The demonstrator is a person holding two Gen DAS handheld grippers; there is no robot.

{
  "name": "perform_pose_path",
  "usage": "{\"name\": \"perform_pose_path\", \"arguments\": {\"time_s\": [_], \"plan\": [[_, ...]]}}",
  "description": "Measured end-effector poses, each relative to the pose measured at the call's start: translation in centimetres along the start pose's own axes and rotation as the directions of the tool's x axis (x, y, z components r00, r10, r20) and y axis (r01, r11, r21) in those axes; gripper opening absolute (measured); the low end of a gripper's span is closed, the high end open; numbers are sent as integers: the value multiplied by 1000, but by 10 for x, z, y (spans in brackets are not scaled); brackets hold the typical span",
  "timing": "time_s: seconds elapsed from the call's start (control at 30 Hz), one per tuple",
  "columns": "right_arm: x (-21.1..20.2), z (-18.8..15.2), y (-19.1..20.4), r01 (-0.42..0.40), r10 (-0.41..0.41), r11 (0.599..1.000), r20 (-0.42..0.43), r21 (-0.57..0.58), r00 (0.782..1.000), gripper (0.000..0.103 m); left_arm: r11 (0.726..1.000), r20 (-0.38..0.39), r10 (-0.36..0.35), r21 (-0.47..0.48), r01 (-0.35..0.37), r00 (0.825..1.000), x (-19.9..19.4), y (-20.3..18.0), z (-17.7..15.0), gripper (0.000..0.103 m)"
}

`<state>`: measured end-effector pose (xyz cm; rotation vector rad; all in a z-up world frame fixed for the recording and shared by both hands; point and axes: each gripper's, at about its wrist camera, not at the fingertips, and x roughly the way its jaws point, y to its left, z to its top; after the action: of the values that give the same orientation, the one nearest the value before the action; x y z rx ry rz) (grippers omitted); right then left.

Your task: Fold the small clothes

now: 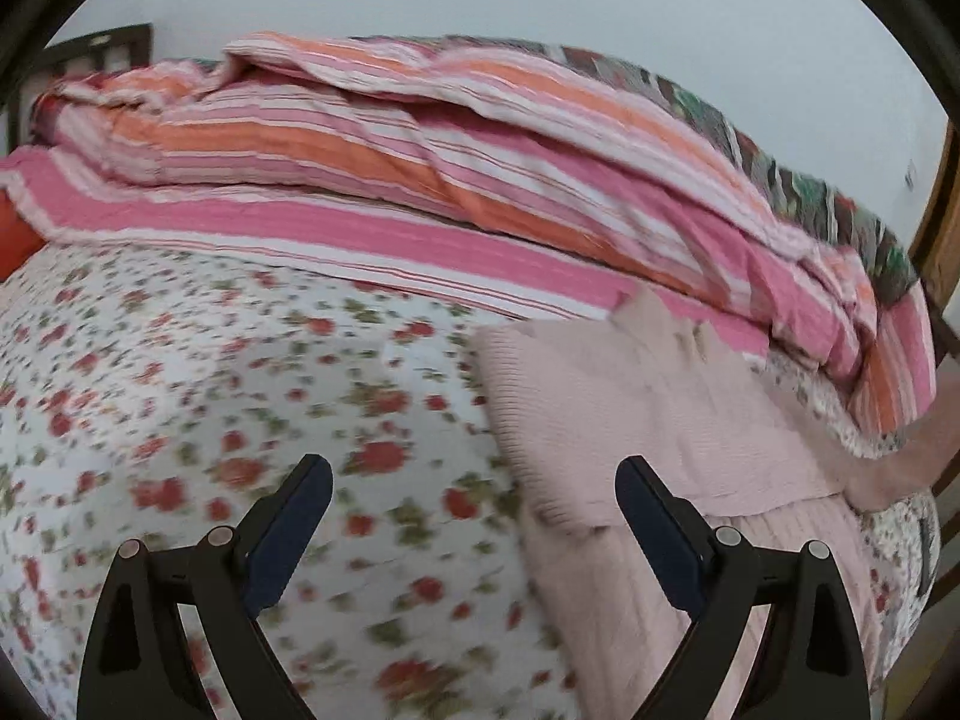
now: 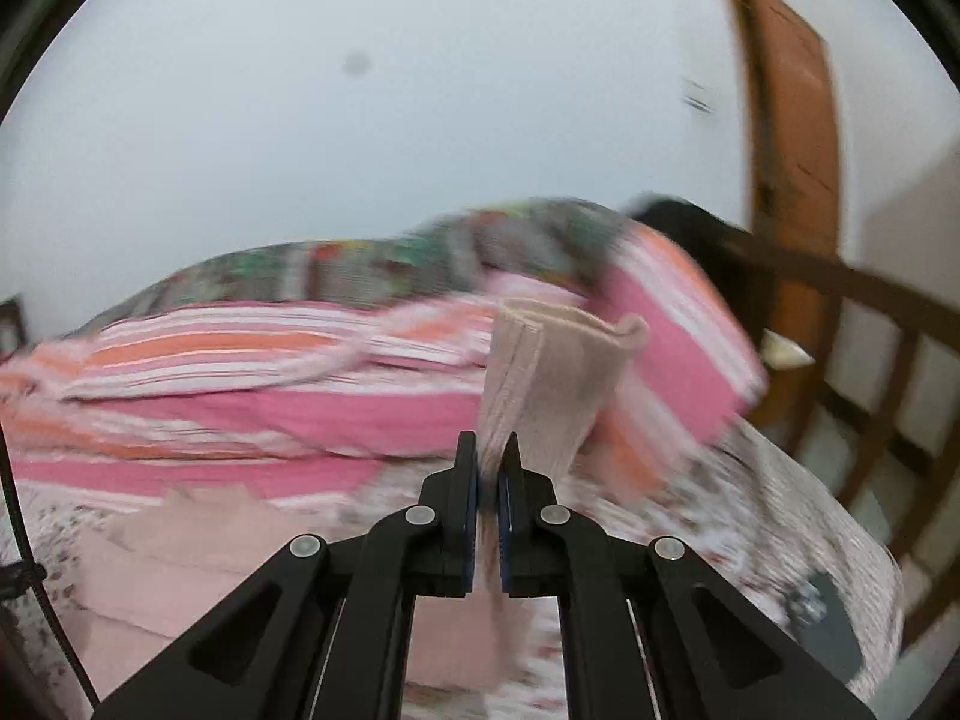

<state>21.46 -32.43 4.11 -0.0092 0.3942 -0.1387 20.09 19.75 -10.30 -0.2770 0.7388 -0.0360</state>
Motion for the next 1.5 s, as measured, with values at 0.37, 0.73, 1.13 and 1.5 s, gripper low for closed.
{"name": "perform_pose_path", "arguments": {"time_s": [0.37, 0.73, 1.13, 1.5], "plan": [[58, -70, 270, -454, 413, 880, -248, -138, 876, 5, 995, -13, 66, -75, -67, 998, -29, 52, -27, 95], [82, -117, 307, -610, 545, 790, -390, -56, 742, 70, 999, -53, -4, -32, 2, 999, -16, 29, -39, 95], [72, -110, 127, -376, 333, 922, -310, -88, 890, 77, 987, -79, -160, 8, 161, 984, 42, -38, -11, 73], [116, -146, 31, -210, 194, 978, -396, 3, 897, 66, 993, -100, -81, 74, 89, 992, 90, -58, 2, 43]]}}
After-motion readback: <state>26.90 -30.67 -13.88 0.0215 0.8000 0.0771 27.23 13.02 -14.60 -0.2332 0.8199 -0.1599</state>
